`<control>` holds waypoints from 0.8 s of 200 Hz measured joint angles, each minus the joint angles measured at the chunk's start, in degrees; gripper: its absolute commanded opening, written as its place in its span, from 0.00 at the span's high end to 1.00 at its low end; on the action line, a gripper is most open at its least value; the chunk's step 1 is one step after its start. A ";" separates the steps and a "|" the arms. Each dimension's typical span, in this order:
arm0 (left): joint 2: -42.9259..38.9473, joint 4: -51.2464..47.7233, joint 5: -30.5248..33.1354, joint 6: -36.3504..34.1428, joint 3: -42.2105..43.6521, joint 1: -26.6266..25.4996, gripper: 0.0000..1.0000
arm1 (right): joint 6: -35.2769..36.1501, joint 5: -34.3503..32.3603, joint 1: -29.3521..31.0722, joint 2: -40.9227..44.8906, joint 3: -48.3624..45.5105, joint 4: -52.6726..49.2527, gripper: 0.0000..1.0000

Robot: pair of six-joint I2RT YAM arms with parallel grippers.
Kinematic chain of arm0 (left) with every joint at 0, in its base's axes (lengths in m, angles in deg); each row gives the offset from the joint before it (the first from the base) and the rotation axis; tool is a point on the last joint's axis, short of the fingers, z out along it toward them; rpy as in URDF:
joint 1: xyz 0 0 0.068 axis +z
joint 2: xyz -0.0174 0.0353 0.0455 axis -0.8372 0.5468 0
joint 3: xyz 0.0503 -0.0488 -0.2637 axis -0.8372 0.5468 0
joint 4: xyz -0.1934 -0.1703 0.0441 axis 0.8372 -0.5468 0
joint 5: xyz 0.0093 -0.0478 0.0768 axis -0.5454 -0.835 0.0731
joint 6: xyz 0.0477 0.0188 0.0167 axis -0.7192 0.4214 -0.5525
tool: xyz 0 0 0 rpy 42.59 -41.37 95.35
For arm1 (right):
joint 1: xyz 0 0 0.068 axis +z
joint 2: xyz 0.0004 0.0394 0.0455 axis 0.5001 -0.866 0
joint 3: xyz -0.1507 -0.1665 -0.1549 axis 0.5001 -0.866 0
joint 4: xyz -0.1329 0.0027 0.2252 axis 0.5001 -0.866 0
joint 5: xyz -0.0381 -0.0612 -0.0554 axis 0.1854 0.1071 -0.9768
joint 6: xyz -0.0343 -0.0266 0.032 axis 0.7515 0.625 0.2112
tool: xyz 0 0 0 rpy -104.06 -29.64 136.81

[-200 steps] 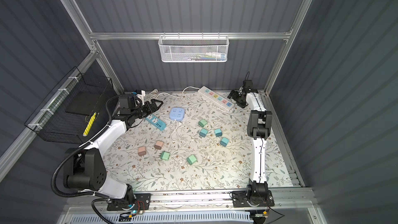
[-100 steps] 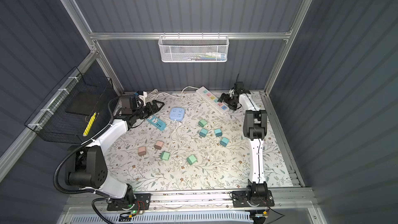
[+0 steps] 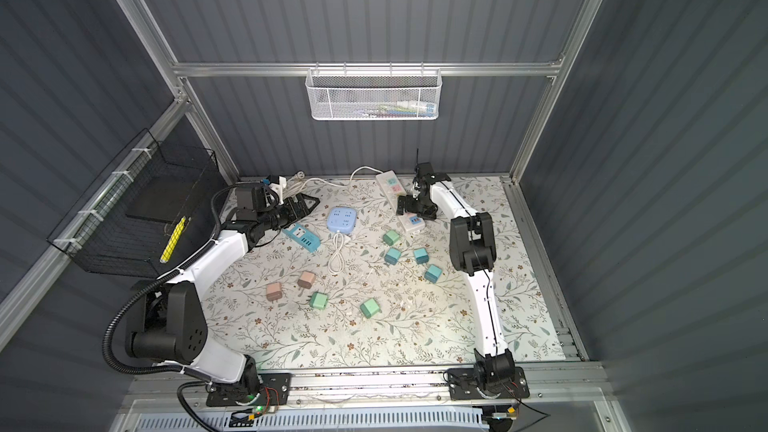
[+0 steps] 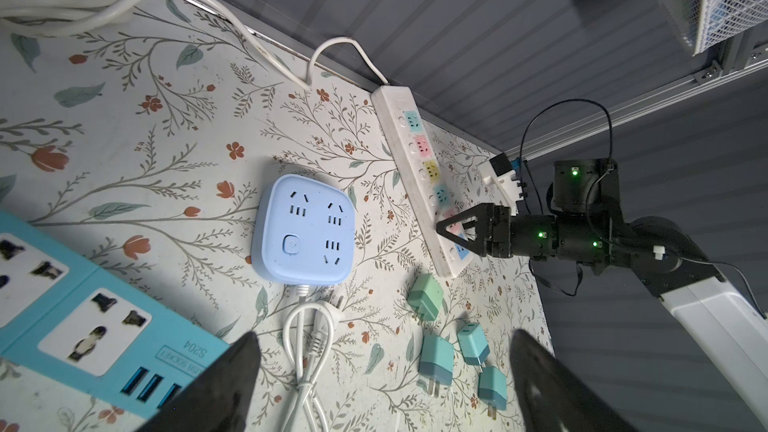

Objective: Insert the plug

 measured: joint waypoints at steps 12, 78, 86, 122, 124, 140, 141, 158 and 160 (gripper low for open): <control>-0.13 0.00 0.02 0.00 0.00 -0.17 0.06 | 0.87 -3.06 1.36 -0.48 0.96 -1.14 0.01; -1.11 -0.68 0.00 0.00 0.00 -0.92 0.06 | 3.17 -13.42 5.38 2.75 -5.77 0.02 0.16; -1.42 -0.83 0.02 -0.02 0.00 -0.98 0.06 | 3.23 -13.68 5.40 4.48 -8.68 0.74 0.18; -3.37 -1.90 1.25 0.00 0.00 -1.86 0.07 | 2.27 -14.69 5.31 12.41 -22.10 4.35 0.20; -3.52 -1.97 1.49 0.00 0.00 -1.95 0.07 | 2.05 -14.69 5.31 13.11 -23.21 4.81 0.20; -4.44 -2.45 2.34 0.02 0.00 -2.71 0.08 | 0.94 -14.60 5.42 17.38 -30.32 6.95 0.20; -4.46 -2.47 2.36 0.02 0.00 -2.75 0.08 | 0.90 -14.60 5.42 17.57 -30.62 7.04 0.20; -5.07 -2.99 2.93 0.07 0.13 -3.76 0.09 | -0.37 -14.43 5.84 21.90 -37.55 9.35 0.20; -5.14 -3.02 3.06 0.07 0.20 -3.85 0.09 | -0.66 -14.34 5.97 22.51 -38.58 9.79 0.20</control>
